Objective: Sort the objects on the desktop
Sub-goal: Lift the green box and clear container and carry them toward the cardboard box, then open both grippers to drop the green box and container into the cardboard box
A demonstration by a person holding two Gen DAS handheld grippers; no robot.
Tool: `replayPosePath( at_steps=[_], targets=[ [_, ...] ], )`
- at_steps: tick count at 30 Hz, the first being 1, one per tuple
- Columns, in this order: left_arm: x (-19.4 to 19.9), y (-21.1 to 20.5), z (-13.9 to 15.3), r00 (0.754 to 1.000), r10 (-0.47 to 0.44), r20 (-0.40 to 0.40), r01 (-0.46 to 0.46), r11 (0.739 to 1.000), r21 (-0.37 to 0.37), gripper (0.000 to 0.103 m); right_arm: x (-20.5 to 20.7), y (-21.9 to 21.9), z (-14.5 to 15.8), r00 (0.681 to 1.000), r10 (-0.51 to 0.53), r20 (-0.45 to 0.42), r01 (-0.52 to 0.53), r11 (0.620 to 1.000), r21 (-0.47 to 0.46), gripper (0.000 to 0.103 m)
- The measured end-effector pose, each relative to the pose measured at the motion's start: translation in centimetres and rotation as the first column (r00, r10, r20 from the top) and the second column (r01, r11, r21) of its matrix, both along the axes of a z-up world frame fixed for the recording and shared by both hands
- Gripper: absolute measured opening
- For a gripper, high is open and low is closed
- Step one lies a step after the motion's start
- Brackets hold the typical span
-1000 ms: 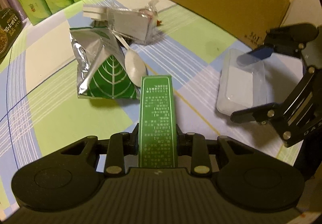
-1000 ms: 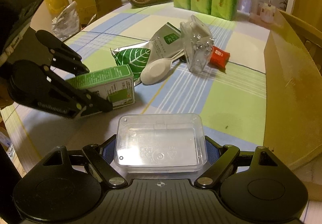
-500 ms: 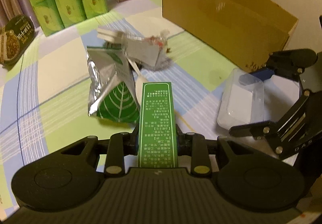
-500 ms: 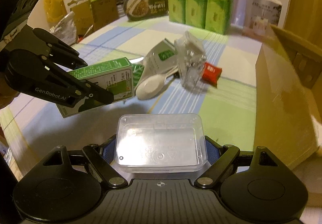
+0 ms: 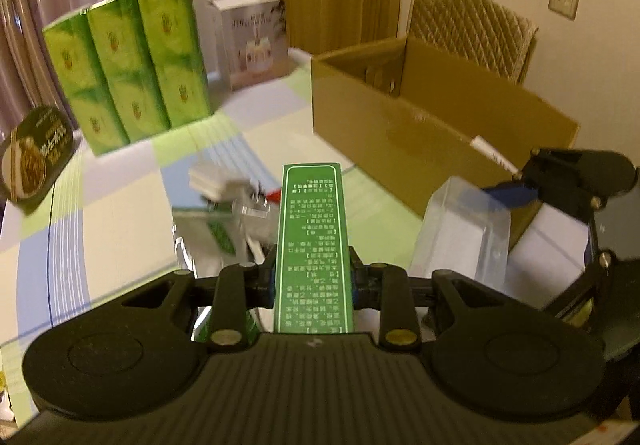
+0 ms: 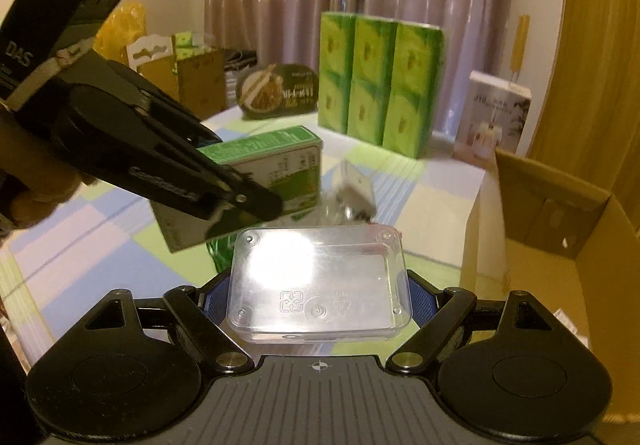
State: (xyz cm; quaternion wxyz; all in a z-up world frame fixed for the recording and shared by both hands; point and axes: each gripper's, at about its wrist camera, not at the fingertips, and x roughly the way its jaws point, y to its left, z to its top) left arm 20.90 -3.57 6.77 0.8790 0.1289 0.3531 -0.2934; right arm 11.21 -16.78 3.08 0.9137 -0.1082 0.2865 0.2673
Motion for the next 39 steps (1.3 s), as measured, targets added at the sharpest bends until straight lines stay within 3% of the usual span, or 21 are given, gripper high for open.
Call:
replayPosePath(
  at_steps=[10,13,16,20,28,39],
  targets=[
    [1.5,-3.2,2.9,0.998,-0.031,0.056,0.034,0.998,-0.057,0.025,2.0,-5.0,5.0,0.984,-0.158,0.085,0.164,0.984,-0.065,0.083],
    [1.4,-5.3,3.3,0.996,-0.07,0.062,0.075,0.994,-0.075,0.025,2.6,-7.6,5.5,0.971,-0.218,0.094,0.227,0.969,-0.1,0.083],
    [1.0,-7.7,3.8,0.991,-0.115,0.07,0.121,0.988,-0.097,0.025,3.4,-10.2,6.2,0.96,-0.272,0.058,0.275,0.96,-0.058,0.083],
    [0.7,-11.1,4.5,0.983,-0.161,0.083,0.171,0.977,-0.13,0.025,3.8,-12.2,7.0,0.947,-0.309,0.088,0.317,0.943,-0.103,0.083],
    [1.8,-15.8,4.0,0.974,-0.215,0.067,0.223,0.959,-0.175,0.025,3.9,-16.4,5.9,0.926,-0.373,0.063,0.378,0.916,-0.136,0.083],
    [2.3,-20.6,1.2,0.964,-0.263,0.046,0.267,0.953,-0.146,0.026,4.4,-18.9,3.8,0.916,-0.401,0.007,0.399,0.907,-0.134,0.083]
  ],
)
